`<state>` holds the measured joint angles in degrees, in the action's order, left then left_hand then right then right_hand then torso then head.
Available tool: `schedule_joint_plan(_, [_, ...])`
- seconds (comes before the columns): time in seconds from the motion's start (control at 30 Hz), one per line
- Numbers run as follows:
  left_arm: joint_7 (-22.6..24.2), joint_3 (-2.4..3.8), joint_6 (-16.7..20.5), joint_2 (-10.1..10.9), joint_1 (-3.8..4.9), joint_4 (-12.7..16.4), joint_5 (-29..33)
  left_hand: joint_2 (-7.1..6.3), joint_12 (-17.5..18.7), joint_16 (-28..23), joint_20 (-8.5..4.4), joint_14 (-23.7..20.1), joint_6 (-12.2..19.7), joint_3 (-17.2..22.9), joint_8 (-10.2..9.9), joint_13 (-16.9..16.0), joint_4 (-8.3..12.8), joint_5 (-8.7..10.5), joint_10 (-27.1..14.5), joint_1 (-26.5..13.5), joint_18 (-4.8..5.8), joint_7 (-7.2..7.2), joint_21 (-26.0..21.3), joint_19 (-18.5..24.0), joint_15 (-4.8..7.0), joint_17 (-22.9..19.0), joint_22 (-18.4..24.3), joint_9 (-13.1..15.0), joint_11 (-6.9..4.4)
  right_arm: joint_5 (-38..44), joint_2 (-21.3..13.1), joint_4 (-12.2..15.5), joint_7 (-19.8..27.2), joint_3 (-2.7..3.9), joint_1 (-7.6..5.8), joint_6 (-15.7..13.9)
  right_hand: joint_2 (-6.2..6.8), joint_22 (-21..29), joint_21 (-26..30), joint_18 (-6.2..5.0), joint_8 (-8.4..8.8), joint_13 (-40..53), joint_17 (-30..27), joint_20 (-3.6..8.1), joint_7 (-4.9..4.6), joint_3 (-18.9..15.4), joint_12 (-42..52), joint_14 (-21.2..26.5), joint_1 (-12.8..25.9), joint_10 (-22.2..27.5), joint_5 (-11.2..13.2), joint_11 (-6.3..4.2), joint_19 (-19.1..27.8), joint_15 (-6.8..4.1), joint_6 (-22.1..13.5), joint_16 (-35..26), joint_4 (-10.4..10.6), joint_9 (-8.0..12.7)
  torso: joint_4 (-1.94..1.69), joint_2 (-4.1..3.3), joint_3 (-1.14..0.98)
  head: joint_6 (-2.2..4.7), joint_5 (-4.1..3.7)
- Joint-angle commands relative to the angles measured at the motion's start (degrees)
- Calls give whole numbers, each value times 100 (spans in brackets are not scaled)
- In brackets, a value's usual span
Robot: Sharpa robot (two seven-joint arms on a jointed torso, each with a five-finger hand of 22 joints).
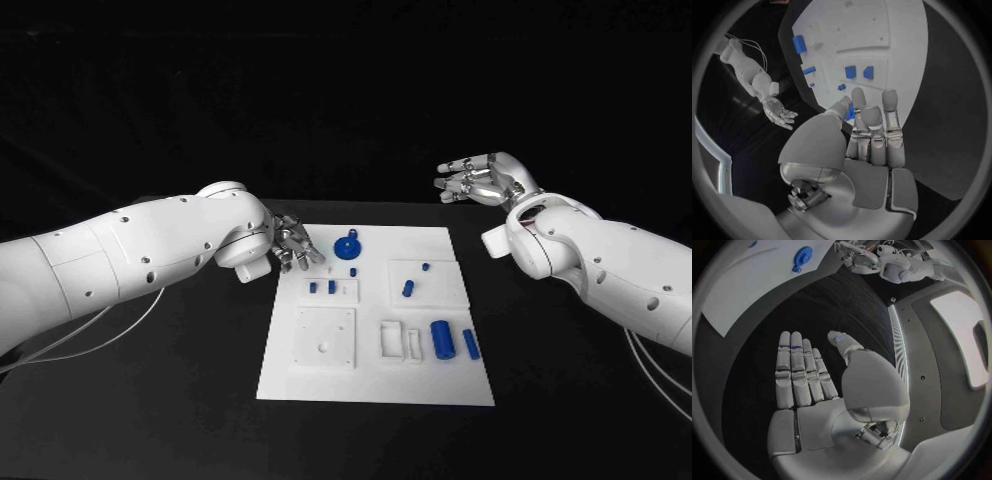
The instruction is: Assemble the parts on the task board
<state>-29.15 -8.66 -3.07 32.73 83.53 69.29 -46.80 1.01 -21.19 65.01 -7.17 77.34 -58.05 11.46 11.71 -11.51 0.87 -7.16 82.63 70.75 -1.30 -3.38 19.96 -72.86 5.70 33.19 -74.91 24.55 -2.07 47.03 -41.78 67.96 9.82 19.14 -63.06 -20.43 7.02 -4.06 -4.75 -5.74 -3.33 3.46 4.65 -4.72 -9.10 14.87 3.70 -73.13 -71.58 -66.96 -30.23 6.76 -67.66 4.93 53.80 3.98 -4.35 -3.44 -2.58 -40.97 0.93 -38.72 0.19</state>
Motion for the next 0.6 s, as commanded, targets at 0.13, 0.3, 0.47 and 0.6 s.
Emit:
schedule_joint_plan(0.13, [1180, 7, 680, -137, 17, 42, 54, -78, 671, -221, 164, -188, 177, 61, -500, 491, 390, 216, -500, 456, -76, -269, -196, 105, -163, -120, -10, -1111, 209, 0, -1, 7, 53, 3, 3, 67, 11, 9, 9, -53, -5, -7, -6, 11, -10, -42, -15, 42, 53, 48, -28, -3, 48, -4, -38, -22, 3, 5, -7, -2, -2, 37, -28])
schedule_joint_plan(0.3, [1839, -46, 1331, -250, 17, 34, -473, -247, 1207, -542, 280, -378, -252, 142, -491, 793, 772, 158, -810, 874, -156, -294, -389, 273, -287, -287, -12, -1664, 355, -1, -4, 14, 56, 3, 3, 64, 4, 9, 6, -54, -4, -7, -5, 13, -8, -47, -16, 41, 44, 49, -37, -4, 49, -4, -37, -22, -6, 6, -1, 1, -5, 61, -31])
schedule_joint_plan(0.47, [2614, -218, 1902, -337, 7, -3, -1107, -345, 1766, -793, 396, -390, -655, 232, -748, 807, 982, 136, -977, 942, -297, -252, -460, 363, -386, -427, -132, -1988, 504, -1, -4, 19, 59, 3, 3, 62, 4, 9, 6, -54, -4, -7, -5, 13, -8, -47, -16, 41, 44, 49, -37, -4, 49, -4, -37, -22, -6, 6, 3, -9, 1, 98, -39])
schedule_joint_plan(0.6, [3222, -342, 1877, -397, -33, -69, -1598, -348, 1782, -811, 429, -397, -720, 372, -814, 814, 1051, 149, -1328, 919, -354, -187, -405, 391, -393, -438, -143, -2049, 570, -1, 7, 23, 63, 3, 3, 67, 4, 9, 6, -54, -4, -7, -5, 13, -8, -47, -16, 41, 44, 49, -37, -4, 49, -4, -37, -22, -6, 6, 14, -9, 1, 98, -34])
